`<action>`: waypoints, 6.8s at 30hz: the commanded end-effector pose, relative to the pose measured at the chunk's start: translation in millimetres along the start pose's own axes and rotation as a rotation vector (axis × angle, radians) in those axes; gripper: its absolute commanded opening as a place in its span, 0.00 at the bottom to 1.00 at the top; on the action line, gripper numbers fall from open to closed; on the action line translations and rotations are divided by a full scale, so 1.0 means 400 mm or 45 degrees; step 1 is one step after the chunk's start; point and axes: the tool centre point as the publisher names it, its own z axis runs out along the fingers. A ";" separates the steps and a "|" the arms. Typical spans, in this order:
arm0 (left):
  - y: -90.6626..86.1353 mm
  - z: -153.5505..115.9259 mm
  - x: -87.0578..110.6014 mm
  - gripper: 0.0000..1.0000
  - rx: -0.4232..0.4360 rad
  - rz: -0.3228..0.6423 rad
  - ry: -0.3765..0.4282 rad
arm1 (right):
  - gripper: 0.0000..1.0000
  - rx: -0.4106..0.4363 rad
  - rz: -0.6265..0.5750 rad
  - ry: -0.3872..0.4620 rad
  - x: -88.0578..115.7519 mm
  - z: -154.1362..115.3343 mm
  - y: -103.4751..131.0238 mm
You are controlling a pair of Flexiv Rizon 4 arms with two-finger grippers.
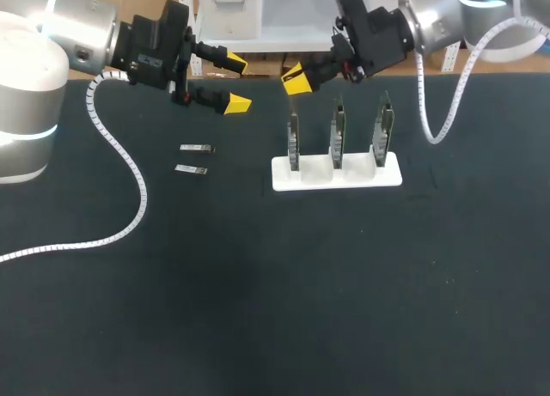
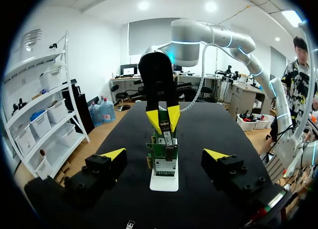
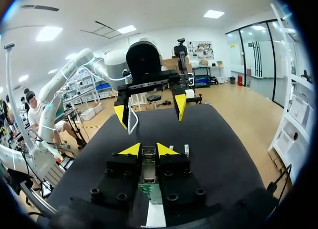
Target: Pick up the optical module with the left hand, and insert it into the network port with the right hand.
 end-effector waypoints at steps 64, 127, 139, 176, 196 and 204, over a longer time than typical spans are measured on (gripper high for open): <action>-0.001 0.002 -0.002 1.00 -0.003 -0.003 0.007 | 0.00 0.022 -0.012 0.055 0.039 0.007 0.000; -0.001 0.002 -0.002 1.00 -0.003 -0.003 0.007 | 0.00 0.029 0.020 0.023 0.045 0.006 -0.010; -0.001 0.002 -0.002 1.00 -0.003 -0.003 0.007 | 0.00 0.019 0.047 0.054 0.073 0.020 -0.016; -0.001 0.002 -0.002 1.00 -0.003 -0.003 0.007 | 1.00 -0.001 -0.037 -0.018 -0.015 -0.036 0.019; -0.001 0.002 -0.002 1.00 -0.003 -0.003 0.007 | 1.00 0.004 -0.094 0.119 -0.012 -0.159 0.061; -0.001 0.002 -0.002 1.00 -0.003 -0.003 0.007 | 1.00 0.051 -0.037 0.106 0.018 -0.209 0.074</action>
